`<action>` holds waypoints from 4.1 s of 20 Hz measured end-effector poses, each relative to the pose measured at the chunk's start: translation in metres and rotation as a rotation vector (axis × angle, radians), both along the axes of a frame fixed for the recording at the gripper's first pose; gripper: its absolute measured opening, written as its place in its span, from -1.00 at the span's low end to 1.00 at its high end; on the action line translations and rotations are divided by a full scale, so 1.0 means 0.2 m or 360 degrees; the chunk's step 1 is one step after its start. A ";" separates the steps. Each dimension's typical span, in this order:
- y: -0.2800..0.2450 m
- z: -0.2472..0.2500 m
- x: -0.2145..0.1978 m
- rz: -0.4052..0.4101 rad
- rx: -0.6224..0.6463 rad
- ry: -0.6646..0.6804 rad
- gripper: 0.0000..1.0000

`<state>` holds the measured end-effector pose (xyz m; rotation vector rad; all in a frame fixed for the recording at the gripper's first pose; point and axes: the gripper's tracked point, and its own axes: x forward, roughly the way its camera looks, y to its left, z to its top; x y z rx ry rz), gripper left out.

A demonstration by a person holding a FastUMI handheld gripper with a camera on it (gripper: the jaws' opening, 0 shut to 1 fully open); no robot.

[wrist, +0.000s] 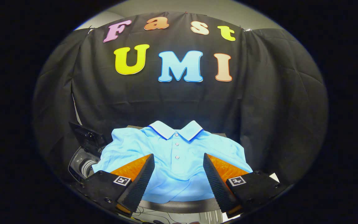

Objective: Put the clothes into the washing machine and then close the washing machine lid.

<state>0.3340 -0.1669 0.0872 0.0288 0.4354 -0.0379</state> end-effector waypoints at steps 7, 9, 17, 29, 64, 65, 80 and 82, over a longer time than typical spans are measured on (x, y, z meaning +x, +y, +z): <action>-0.01 -0.06 0.19 -0.0008 -0.0017 0.0055 0.95; 0.02 -0.09 0.24 0.0011 0.0003 0.0081 0.95; 0.14 -0.20 0.35 0.0102 0.0021 0.0165 0.96; 0.18 -0.35 0.33 0.0177 0.0123 0.0313 0.95; 0.19 0.03 0.28 0.0146 0.0334 -0.0067 -0.97; 0.19 0.08 0.27 0.0153 0.0332 -0.0096 -0.97; 0.29 0.44 0.22 0.0345 0.0350 -0.0302 -0.97; 0.35 0.45 0.22 0.0379 0.0337 -0.0302 -0.97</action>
